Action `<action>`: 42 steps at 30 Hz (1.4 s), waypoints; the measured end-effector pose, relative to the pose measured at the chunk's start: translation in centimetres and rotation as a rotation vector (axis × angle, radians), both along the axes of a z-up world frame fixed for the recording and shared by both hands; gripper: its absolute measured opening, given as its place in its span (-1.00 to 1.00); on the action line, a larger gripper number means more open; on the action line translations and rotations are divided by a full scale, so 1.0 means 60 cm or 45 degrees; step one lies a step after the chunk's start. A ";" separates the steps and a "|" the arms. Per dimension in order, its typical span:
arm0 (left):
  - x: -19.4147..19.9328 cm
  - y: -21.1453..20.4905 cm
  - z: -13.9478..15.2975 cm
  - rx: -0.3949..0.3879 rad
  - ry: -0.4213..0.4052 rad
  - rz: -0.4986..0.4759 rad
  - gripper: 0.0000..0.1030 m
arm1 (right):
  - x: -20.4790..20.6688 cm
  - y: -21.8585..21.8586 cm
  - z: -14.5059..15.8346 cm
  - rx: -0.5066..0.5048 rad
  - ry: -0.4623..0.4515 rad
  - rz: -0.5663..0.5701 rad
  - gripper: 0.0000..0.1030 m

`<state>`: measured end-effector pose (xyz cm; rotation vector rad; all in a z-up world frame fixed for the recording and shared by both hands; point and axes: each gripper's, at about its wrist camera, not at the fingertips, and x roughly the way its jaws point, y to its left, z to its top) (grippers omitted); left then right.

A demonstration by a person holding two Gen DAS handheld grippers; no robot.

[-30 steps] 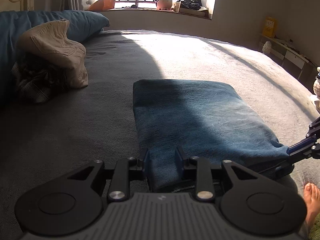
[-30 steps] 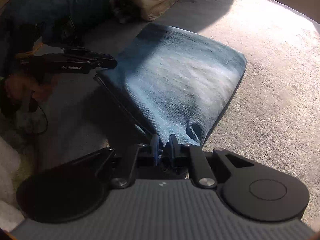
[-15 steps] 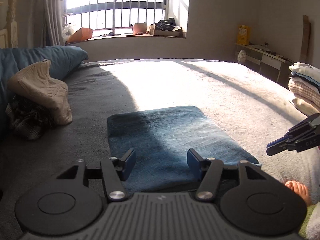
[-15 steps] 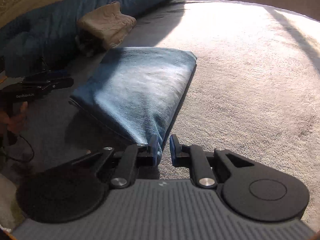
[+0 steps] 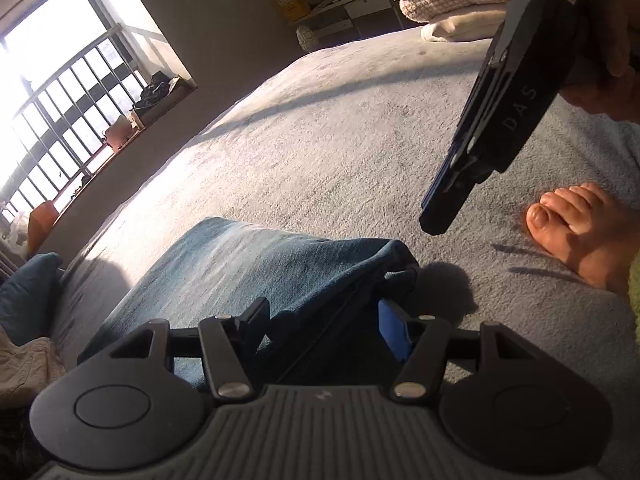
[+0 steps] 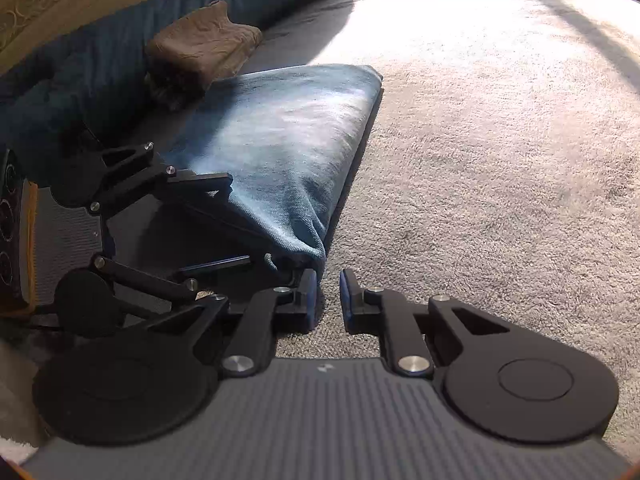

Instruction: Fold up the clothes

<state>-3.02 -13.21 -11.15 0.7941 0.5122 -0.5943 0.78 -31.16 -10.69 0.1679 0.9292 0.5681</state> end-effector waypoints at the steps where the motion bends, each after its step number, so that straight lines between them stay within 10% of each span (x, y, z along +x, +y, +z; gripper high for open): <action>1: 0.000 -0.007 -0.006 0.036 -0.025 -0.014 0.19 | 0.000 -0.001 -0.001 0.009 0.001 -0.001 -0.77; 9: 0.031 -0.007 0.006 -0.060 0.002 0.078 -0.71 | 0.000 -0.007 -0.007 0.069 -0.002 0.012 -0.77; 18: 0.064 0.048 0.046 -0.421 0.215 0.245 -0.77 | 0.005 -0.001 -0.010 0.162 -0.053 0.014 -0.79; 38: 0.079 0.106 0.052 -0.684 0.366 0.351 -0.84 | 0.024 -0.023 -0.032 0.513 -0.053 -0.045 -0.75; 42: 0.078 0.106 0.053 -0.695 0.366 0.348 -0.84 | 0.022 -0.019 -0.047 0.383 -0.009 -0.042 -0.76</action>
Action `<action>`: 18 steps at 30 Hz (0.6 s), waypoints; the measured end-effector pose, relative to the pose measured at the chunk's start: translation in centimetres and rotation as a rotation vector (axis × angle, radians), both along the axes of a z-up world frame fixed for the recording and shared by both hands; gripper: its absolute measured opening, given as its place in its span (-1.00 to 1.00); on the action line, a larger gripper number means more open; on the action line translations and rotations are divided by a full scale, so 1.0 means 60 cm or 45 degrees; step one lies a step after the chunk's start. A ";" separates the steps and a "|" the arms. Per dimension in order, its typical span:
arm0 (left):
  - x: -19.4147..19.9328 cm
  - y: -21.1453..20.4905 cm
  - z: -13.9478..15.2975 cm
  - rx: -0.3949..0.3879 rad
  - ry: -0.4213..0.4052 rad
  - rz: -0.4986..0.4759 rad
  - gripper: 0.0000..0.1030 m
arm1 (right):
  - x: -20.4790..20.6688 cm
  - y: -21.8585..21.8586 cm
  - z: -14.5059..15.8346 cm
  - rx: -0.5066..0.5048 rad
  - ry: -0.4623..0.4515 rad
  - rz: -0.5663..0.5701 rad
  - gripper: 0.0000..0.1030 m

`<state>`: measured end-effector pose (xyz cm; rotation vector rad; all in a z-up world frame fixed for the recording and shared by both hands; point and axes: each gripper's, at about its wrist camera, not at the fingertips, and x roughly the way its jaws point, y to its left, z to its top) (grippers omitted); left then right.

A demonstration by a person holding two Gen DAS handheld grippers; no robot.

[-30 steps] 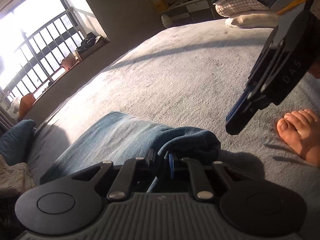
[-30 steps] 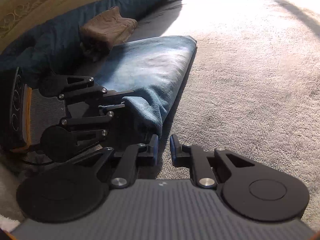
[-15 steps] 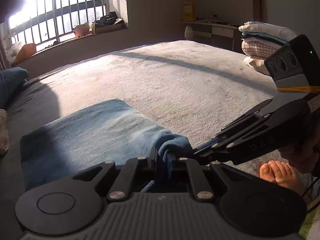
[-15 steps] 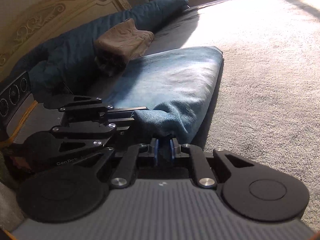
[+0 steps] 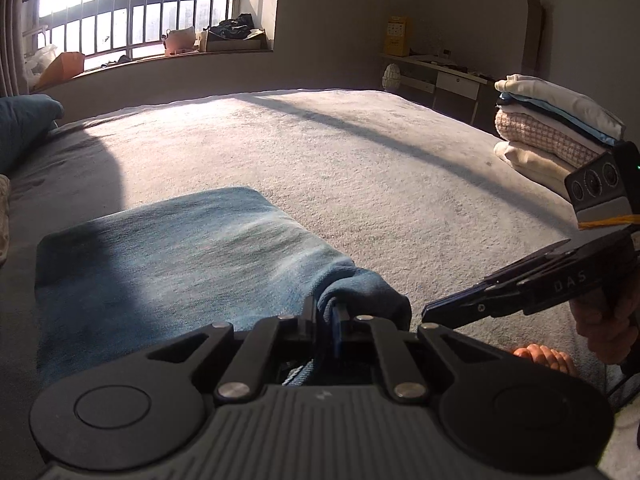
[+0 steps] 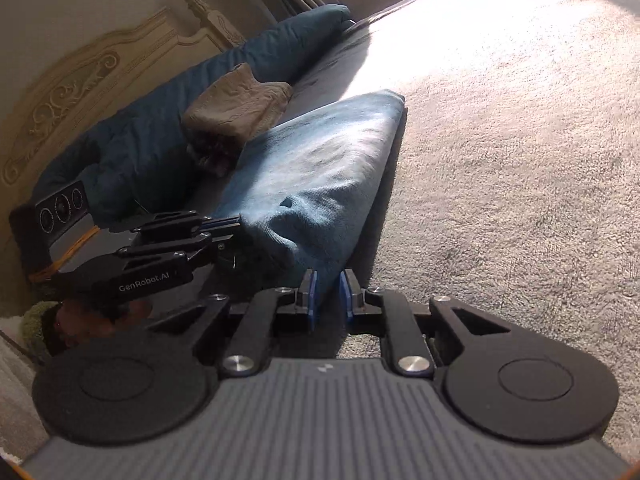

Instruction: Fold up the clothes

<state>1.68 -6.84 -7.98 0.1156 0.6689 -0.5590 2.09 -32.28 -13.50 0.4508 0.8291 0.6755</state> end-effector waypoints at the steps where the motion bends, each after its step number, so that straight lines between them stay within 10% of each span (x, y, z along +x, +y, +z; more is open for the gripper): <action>1: -0.001 0.001 0.001 -0.004 0.000 -0.001 -0.84 | 0.001 0.007 -0.005 -0.029 0.007 0.007 -0.79; 6: -0.006 0.001 0.004 0.032 -0.017 -0.014 -0.76 | 0.012 0.052 -0.010 0.017 -0.034 0.072 -0.82; 11: -0.018 0.013 -0.001 0.134 -0.058 0.008 -0.22 | 0.011 0.063 0.004 0.012 -0.081 0.111 -0.83; 18: -0.031 0.004 -0.022 0.314 -0.123 -0.024 -0.42 | 0.008 0.051 -0.004 -0.019 -0.071 0.073 -0.82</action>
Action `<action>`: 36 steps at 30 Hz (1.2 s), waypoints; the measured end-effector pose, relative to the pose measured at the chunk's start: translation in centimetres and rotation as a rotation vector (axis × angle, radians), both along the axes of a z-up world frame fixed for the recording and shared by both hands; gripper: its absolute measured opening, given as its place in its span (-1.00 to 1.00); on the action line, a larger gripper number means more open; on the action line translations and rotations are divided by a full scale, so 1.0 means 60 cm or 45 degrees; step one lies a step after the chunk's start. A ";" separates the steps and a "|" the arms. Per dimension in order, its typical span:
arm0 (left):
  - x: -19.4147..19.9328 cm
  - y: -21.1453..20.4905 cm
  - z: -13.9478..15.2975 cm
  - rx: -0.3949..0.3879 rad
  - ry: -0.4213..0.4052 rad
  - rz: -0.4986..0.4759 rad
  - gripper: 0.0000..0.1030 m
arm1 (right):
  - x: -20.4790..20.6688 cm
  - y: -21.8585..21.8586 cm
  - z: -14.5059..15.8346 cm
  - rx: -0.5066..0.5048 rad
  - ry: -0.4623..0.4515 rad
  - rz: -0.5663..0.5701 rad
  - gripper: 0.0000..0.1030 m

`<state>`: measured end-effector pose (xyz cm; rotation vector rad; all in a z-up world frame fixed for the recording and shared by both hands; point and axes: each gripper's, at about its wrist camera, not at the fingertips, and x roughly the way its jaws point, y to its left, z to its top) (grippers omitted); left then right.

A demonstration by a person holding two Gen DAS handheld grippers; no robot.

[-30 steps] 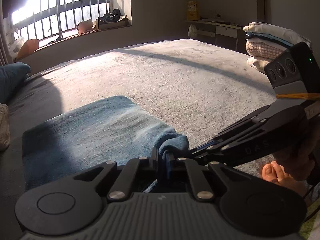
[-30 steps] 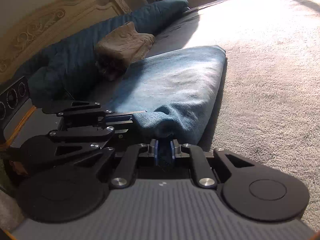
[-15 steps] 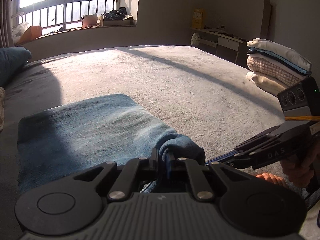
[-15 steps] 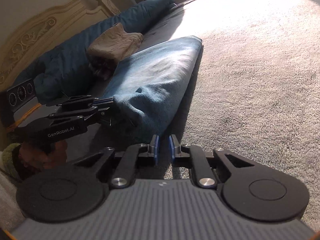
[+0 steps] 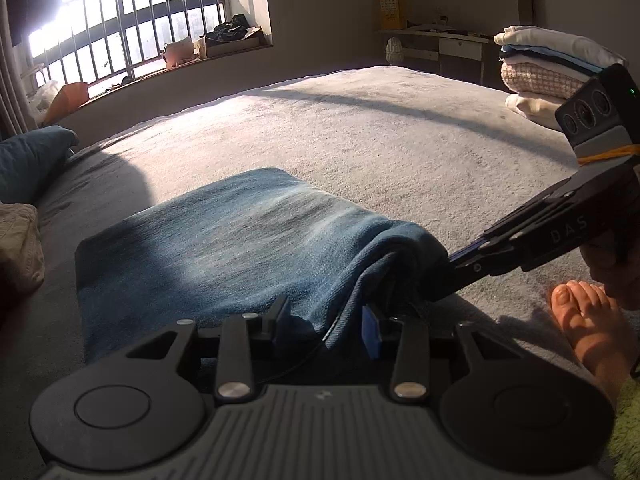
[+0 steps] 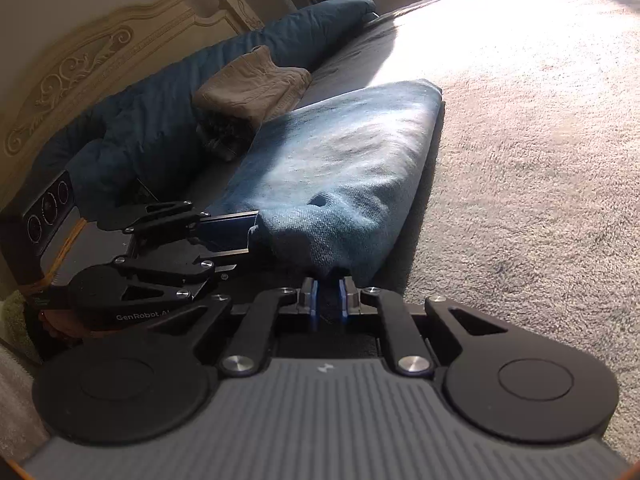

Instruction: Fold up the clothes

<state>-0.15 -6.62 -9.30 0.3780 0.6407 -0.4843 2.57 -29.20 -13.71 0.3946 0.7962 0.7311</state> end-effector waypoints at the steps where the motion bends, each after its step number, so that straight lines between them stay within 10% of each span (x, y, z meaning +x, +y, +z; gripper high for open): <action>1: -0.004 -0.005 -0.002 0.050 -0.027 -0.011 -0.53 | 0.000 0.002 0.000 -0.004 -0.005 0.002 -0.82; 6: -0.018 -0.018 0.004 0.105 -0.118 -0.028 -0.86 | 0.007 0.014 0.000 -0.018 -0.026 0.019 -0.82; 20: -0.026 0.003 0.017 -0.044 -0.144 -0.011 -0.88 | 0.020 0.048 -0.009 0.016 -0.102 -0.084 -0.82; 28: -0.077 -0.054 -0.077 0.456 -0.395 -0.244 -0.84 | 0.013 0.047 -0.015 -0.045 -0.088 -0.102 -0.80; 36: -0.070 -0.057 -0.081 0.466 -0.383 -0.268 -0.84 | -0.004 0.005 0.065 -0.185 -0.177 0.020 -0.57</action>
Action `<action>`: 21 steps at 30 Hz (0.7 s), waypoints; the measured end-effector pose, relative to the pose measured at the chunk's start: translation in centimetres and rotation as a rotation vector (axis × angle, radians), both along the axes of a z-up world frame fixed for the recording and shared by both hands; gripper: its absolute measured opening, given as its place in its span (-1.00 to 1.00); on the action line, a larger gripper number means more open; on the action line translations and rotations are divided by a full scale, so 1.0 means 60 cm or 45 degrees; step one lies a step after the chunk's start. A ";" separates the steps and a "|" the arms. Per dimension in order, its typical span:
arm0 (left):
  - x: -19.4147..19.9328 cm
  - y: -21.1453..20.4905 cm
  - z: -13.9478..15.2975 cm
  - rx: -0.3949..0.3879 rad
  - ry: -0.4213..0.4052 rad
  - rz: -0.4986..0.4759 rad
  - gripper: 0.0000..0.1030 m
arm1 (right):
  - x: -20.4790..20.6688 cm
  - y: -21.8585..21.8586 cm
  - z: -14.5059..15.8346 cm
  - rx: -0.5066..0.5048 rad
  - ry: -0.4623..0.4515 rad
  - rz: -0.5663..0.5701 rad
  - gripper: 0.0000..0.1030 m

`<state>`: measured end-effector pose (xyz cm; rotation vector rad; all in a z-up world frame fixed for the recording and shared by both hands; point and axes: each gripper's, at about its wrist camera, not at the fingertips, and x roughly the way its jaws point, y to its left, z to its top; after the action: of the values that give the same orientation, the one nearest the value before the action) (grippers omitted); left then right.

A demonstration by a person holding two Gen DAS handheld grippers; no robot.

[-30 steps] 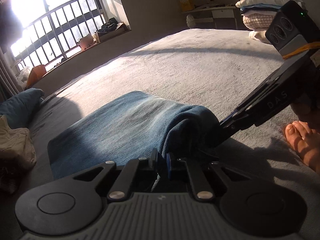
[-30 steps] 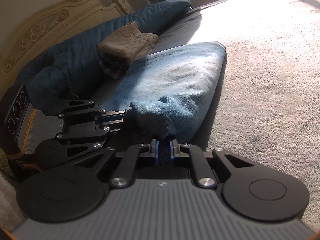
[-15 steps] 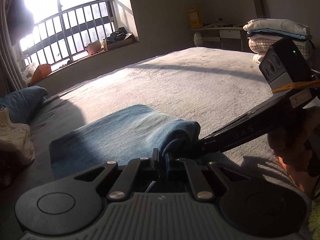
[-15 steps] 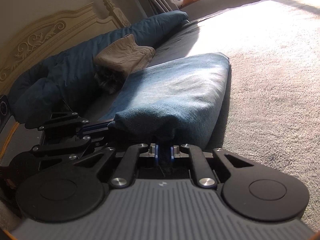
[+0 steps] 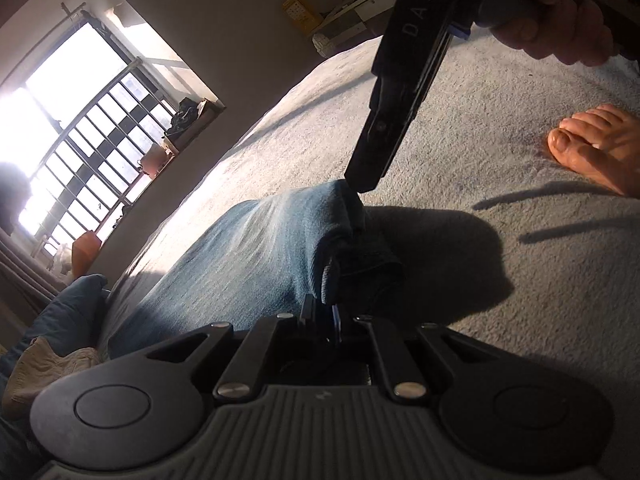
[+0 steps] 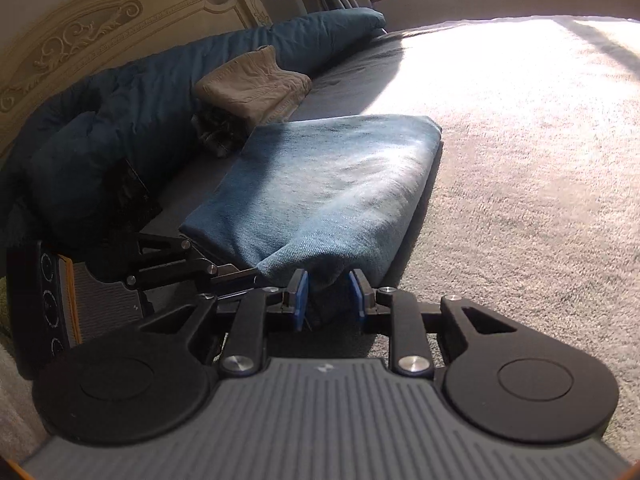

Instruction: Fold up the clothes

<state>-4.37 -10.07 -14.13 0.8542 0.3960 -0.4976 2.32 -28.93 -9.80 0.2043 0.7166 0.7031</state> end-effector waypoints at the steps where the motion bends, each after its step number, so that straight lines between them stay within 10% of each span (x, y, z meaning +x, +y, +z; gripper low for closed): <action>1: 0.000 -0.001 -0.001 0.003 -0.002 -0.002 -0.84 | 0.000 -0.002 0.016 -0.007 -0.042 -0.006 -0.57; 6: 0.005 0.004 0.002 -0.019 0.023 0.004 -0.82 | 0.015 0.030 0.040 -0.004 -0.155 0.016 -0.61; 10: 0.013 0.018 0.010 -0.063 0.147 0.028 -0.80 | 0.032 0.062 -0.039 -0.133 -0.027 0.059 -0.67; 19: 0.055 0.123 0.105 -0.748 0.496 0.205 -0.65 | 0.037 0.039 -0.063 0.045 0.098 -0.006 -0.68; 21: 0.064 0.110 0.108 -0.756 0.477 0.186 -0.59 | 0.041 0.038 -0.067 0.064 0.117 -0.020 -0.68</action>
<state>-0.52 -3.47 -7.65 0.1528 0.6089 -0.5990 4.76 -26.62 -13.85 0.2896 0.7850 0.7008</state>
